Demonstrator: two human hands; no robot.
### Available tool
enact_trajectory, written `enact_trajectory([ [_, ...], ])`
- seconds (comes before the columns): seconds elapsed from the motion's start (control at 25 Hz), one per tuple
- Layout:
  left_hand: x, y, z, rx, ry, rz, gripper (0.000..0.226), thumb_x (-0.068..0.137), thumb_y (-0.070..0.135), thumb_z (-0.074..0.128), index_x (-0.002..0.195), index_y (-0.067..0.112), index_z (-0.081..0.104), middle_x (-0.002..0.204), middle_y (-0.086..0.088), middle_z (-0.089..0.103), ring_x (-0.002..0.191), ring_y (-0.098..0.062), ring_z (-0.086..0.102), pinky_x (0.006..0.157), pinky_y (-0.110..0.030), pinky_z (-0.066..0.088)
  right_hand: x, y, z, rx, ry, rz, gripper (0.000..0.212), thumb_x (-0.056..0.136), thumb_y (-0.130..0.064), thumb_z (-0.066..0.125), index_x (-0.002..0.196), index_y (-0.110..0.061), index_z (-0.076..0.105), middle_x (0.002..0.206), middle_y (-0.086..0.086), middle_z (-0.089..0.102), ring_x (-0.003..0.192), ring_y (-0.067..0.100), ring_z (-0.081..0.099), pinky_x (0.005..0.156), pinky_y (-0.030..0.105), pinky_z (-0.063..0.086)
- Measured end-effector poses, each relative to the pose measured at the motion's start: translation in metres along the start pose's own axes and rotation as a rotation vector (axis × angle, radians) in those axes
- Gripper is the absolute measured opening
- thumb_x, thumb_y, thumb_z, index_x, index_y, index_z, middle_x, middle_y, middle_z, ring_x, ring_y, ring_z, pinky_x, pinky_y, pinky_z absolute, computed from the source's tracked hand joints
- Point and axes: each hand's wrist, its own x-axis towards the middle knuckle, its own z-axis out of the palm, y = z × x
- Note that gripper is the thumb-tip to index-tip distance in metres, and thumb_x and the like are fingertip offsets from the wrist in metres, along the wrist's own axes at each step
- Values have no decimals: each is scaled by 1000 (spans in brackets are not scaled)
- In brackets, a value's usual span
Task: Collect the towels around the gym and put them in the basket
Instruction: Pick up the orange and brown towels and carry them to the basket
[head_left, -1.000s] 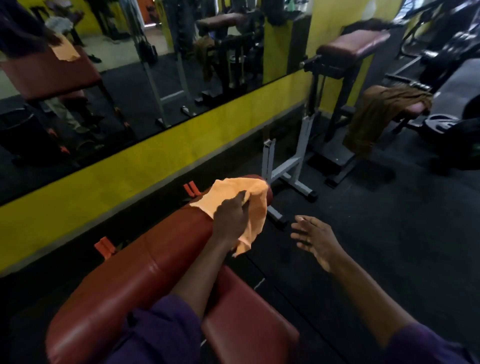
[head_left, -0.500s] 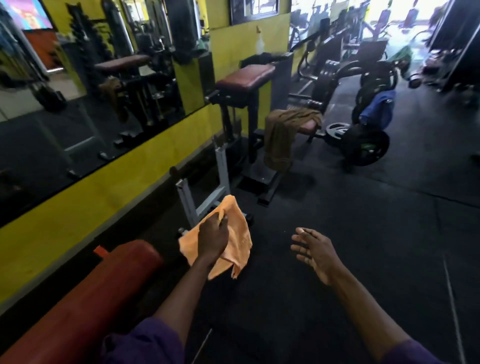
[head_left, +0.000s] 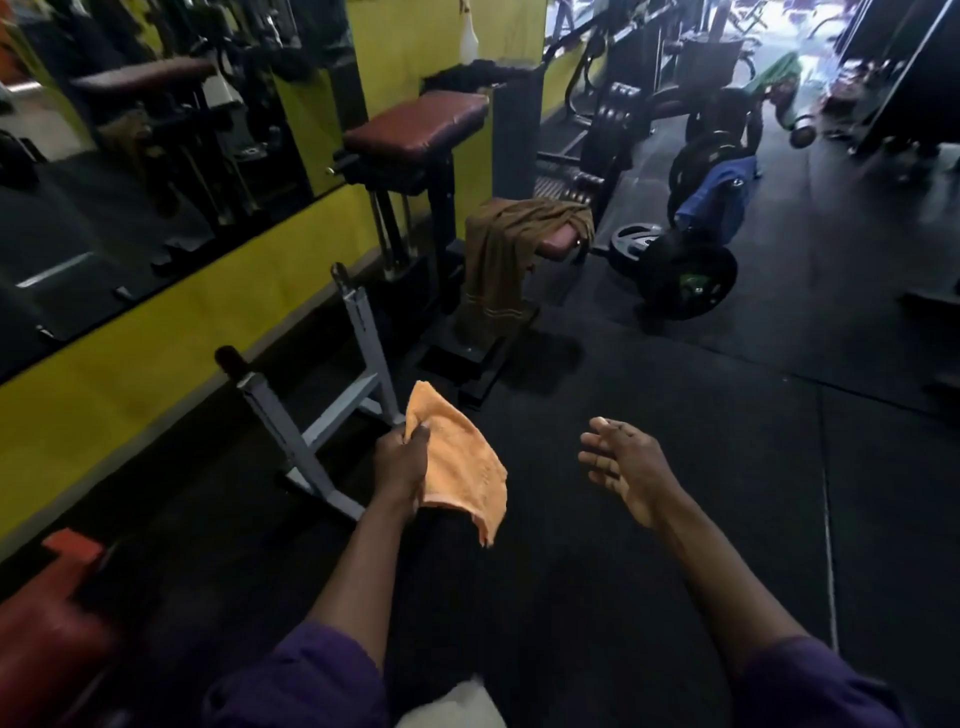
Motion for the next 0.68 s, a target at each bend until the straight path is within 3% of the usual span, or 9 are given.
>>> enact_trajectory([
  [0.12,43,4,29,-89,29,-88,7,94,30,61,94,25,65,101,-6,69,97,-26,67,82,-40,55,55,-13,-4,-13,-18,40,28,97,-41,63,118,-22,65,119,6,72,106,27,70,77,36,54],
  [0.32,142,31,92,-221,45,-213,25,95,27,61,117,15,64,112,-13,67,103,-32,65,86,-46,56,182,-68,5,-53,-54,64,27,99,-40,61,119,-21,65,120,6,70,106,27,70,79,37,56],
  [0.48,224,78,136,-278,47,-229,20,94,29,63,111,18,64,114,-13,66,106,-33,63,87,-46,54,280,-124,21,-102,-62,51,25,100,-38,59,119,-22,64,120,7,70,105,27,71,90,42,56],
  [0.68,315,129,185,-349,50,-239,10,92,28,66,101,24,66,113,-15,68,105,-36,64,96,-59,51,388,-179,20,-137,-76,60,25,101,-36,59,120,-21,64,119,6,70,109,30,70,81,37,55],
])
